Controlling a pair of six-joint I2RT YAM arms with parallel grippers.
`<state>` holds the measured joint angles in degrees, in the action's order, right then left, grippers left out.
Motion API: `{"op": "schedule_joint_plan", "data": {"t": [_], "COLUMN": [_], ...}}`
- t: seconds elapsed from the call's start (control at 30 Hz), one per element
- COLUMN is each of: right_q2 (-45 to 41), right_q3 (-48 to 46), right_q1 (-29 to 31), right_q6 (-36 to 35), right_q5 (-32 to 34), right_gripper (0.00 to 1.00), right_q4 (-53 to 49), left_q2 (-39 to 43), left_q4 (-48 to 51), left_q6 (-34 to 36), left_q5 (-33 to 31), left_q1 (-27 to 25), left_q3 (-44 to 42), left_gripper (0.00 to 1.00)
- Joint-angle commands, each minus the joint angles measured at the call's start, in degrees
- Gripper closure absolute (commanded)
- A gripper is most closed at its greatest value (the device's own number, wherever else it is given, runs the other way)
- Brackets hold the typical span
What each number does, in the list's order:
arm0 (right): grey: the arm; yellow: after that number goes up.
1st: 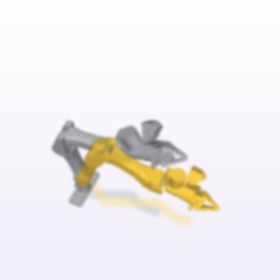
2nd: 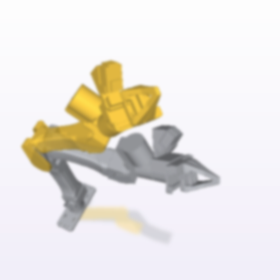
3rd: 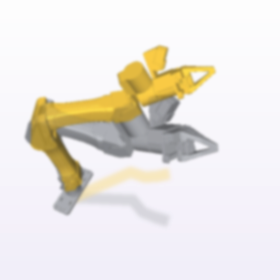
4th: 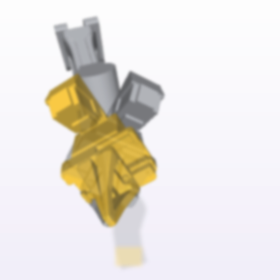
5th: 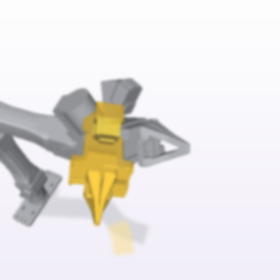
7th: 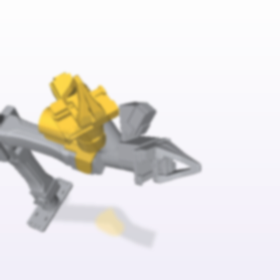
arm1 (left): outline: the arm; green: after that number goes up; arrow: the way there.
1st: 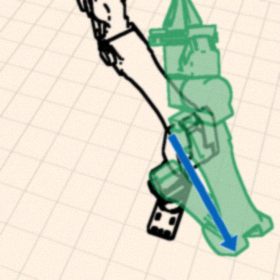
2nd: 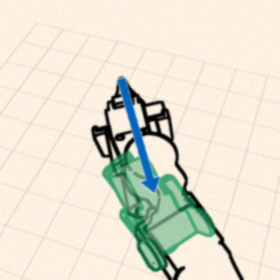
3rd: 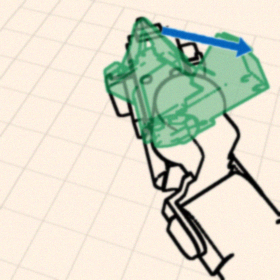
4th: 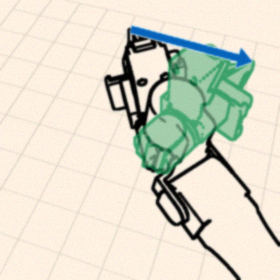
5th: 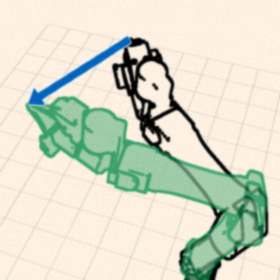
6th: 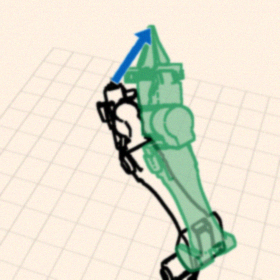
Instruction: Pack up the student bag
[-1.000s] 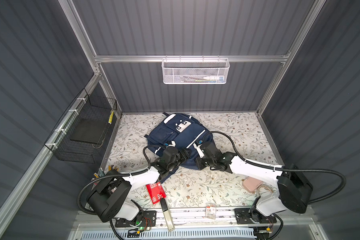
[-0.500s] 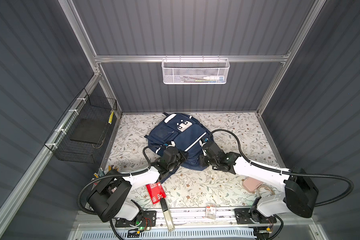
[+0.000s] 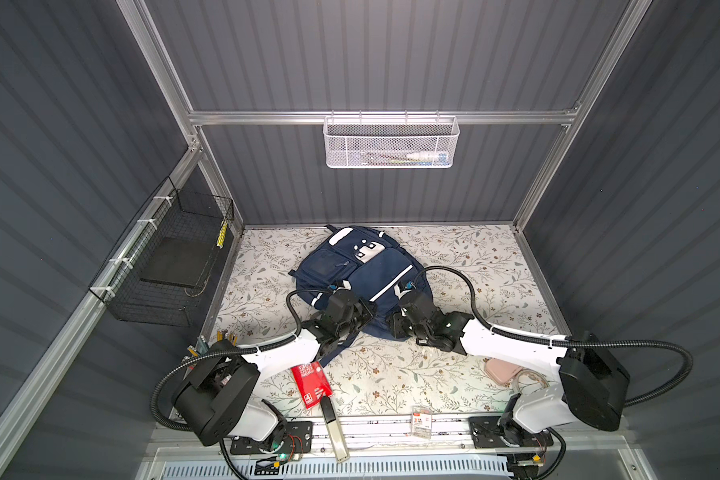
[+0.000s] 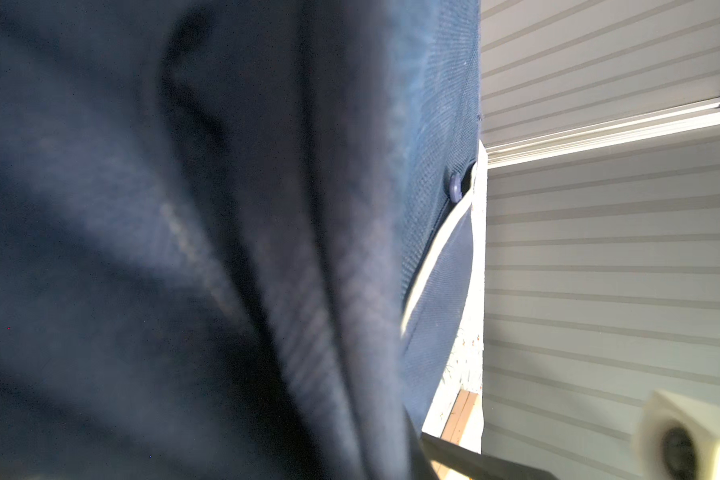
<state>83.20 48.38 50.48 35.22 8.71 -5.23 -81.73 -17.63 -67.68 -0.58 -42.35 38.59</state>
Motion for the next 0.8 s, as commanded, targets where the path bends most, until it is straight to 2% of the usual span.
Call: {"op": "schedule_joint_plan", "data": {"t": [0.0,0.13,0.3,0.4,0.53,0.77], "right_q2": [-3.24,-2.43,4.04,5.49,7.17,3.02], "right_q3": [-3.28,-3.74,0.14,2.3,5.71,6.12], "right_q1": [-0.03,-0.03,-0.11,-0.14,-0.14,-3.5], "right_q6": [3.87,3.66,2.05,1.71,-0.24,-4.39], "right_q5": [4.2,2.77,0.15,0.89,2.29,2.19], "right_gripper": [0.53,0.49,0.59,0.66,0.65,0.87], "right_q4": [-0.54,0.89,1.86,0.21,-4.88,-10.74], "left_q2": [3.39,2.46,2.88,2.82,2.01,5.15], "left_q4": [-3.72,-5.87,-5.51,-5.23,-6.49,-3.16], "left_q6": [1.96,0.73,0.74,0.73,-0.08,0.97], "left_q5": [0.49,1.71,1.99,2.72,4.04,2.62], "left_q1": [-0.41,-0.45,-0.44,-0.54,-0.52,-0.36], "left_q3": [3.62,3.03,3.28,3.38,2.61,2.15], "left_gripper": [0.85,0.85,0.84,0.84,0.84,0.8]}}
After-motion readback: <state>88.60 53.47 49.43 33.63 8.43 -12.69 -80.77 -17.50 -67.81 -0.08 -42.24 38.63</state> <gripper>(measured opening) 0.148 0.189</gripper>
